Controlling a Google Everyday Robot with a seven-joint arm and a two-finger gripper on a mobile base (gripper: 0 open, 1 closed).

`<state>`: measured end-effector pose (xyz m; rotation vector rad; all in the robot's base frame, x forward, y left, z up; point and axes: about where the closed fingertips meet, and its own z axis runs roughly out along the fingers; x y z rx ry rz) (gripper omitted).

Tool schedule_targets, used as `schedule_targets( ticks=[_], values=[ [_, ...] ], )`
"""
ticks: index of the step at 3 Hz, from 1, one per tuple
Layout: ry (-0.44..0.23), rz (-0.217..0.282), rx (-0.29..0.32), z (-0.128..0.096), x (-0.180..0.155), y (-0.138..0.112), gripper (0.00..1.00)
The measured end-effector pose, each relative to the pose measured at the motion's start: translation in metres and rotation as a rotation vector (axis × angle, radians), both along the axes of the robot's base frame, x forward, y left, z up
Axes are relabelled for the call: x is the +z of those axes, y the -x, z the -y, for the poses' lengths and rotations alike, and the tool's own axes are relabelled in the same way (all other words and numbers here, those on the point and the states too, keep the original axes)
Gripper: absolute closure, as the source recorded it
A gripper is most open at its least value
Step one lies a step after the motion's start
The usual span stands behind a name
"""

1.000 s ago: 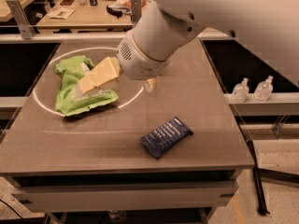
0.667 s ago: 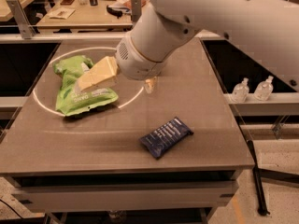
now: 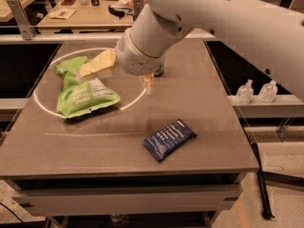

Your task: Pick green rice chip bag

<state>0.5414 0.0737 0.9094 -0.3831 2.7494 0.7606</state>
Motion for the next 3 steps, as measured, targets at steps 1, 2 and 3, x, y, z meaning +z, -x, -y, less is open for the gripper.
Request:
schedule_targets(
  ticks=[1, 2, 3],
  values=[
    [0.014, -0.012, 0.008, -0.015, 0.0, -0.015, 0.0],
    [0.018, -0.037, 0.033, -0.034, -0.008, -0.029, 0.0],
    [0.03, -0.068, 0.052, -0.049, -0.02, -0.043, 0.0]
  ],
)
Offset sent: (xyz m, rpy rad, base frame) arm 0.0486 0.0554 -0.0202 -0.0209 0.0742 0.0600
